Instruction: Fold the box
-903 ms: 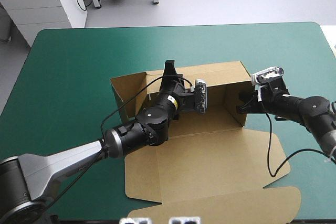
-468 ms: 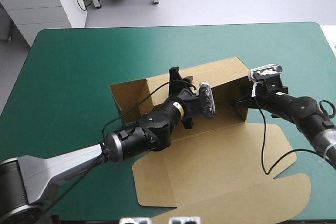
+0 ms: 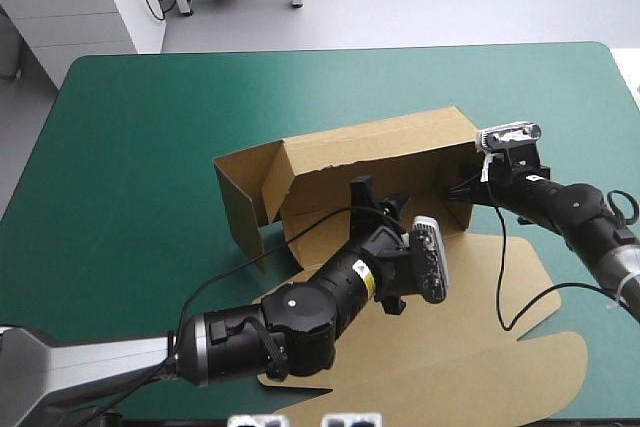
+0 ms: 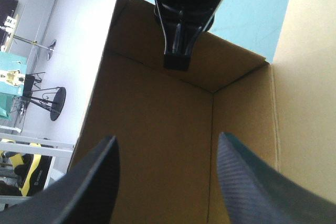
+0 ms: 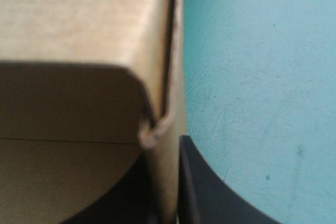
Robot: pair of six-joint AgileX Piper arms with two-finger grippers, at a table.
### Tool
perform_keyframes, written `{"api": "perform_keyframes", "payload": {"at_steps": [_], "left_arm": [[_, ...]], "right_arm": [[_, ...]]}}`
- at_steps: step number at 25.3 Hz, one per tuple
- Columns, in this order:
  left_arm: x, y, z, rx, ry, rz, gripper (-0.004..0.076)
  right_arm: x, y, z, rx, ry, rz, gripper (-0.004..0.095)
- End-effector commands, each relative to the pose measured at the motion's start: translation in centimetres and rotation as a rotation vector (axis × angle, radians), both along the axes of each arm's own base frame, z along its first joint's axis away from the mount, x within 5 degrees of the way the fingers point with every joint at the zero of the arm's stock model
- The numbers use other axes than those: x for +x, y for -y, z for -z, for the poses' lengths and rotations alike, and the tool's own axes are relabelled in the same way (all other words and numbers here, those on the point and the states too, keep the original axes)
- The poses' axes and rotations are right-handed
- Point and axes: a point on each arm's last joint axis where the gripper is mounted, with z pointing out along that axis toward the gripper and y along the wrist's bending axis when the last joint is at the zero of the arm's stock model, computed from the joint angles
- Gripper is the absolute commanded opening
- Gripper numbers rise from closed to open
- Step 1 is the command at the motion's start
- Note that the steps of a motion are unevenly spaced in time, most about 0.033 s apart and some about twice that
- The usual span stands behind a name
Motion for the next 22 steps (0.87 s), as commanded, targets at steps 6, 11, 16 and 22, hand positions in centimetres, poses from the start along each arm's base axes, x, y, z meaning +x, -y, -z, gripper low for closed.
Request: {"api": "perform_keyframes", "payload": {"at_steps": [6,11,16,22], "left_arm": [[-1.1,-3.0,-5.8,-0.148,0.087,-0.062,0.0000],[0.8,-6.4,-10.5,-0.290,0.140,-0.166,-0.0001],[4.6,-11.4,-14.3,-0.424,0.151,-0.377,-0.0001],[10.3,-22.2,-16.0,-0.607,0.079,-0.810,-0.0001]], "right_arm": [[-0.1,-0.2,-1.5,0.028,0.039,0.002,0.0003],[-0.3,-0.3,-1.6,0.037,0.021,-0.011,0.0003],[-0.2,-0.9,-3.2,0.088,0.003,-0.045,0.0003],[-0.2,-1.1,-8.9,0.120,-0.122,-0.052,0.0003]]}}
